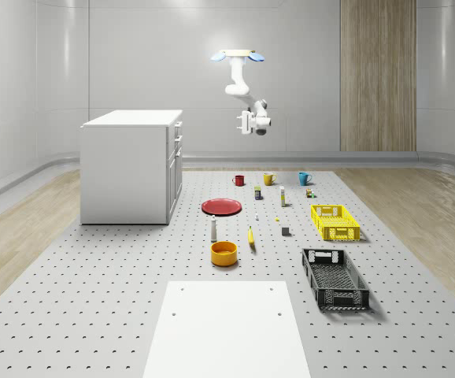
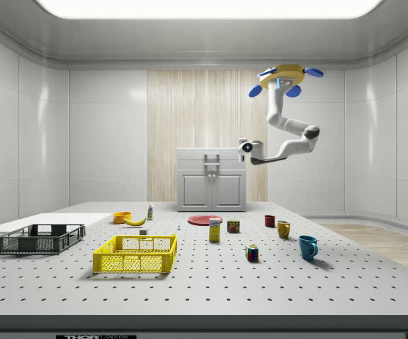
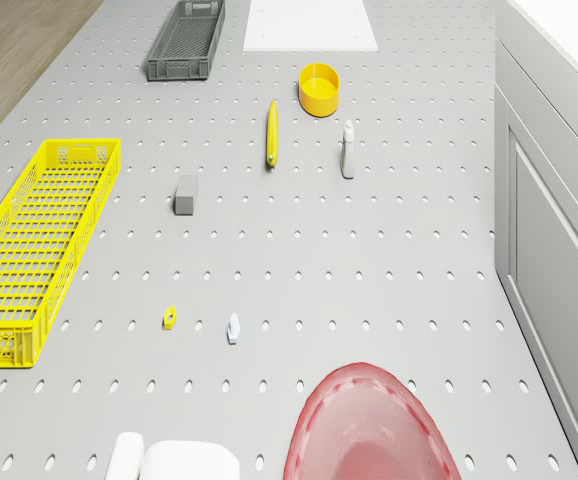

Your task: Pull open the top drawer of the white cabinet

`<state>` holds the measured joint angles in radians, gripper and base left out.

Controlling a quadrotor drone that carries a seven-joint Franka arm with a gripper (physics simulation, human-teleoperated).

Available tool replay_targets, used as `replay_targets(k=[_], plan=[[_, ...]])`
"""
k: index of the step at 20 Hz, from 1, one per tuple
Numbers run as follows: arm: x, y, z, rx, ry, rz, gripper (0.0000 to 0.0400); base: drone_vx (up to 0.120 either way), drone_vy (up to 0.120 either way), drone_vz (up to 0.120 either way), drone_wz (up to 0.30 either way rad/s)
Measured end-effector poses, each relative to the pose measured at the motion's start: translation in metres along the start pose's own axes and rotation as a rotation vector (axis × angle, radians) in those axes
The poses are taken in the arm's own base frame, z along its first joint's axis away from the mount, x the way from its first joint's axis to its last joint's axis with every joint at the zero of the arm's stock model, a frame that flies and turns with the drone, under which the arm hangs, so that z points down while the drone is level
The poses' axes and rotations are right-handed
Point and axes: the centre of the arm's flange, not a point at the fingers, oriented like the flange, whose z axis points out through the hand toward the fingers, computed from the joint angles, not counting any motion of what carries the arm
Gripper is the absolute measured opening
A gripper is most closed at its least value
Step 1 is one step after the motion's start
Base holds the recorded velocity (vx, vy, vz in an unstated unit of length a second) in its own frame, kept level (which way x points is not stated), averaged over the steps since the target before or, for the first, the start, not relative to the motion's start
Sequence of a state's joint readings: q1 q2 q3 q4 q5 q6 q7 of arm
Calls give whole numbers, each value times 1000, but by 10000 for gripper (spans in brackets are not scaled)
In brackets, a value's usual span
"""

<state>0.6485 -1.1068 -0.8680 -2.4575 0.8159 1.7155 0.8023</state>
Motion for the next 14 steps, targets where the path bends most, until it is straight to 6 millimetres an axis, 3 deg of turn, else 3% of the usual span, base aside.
replay_targets(k=[4,14], plan=[[0,0,0,0,0,0,305,120,-80,0,0],[0,0,0,0,0,0,305,112,0,0,0]])
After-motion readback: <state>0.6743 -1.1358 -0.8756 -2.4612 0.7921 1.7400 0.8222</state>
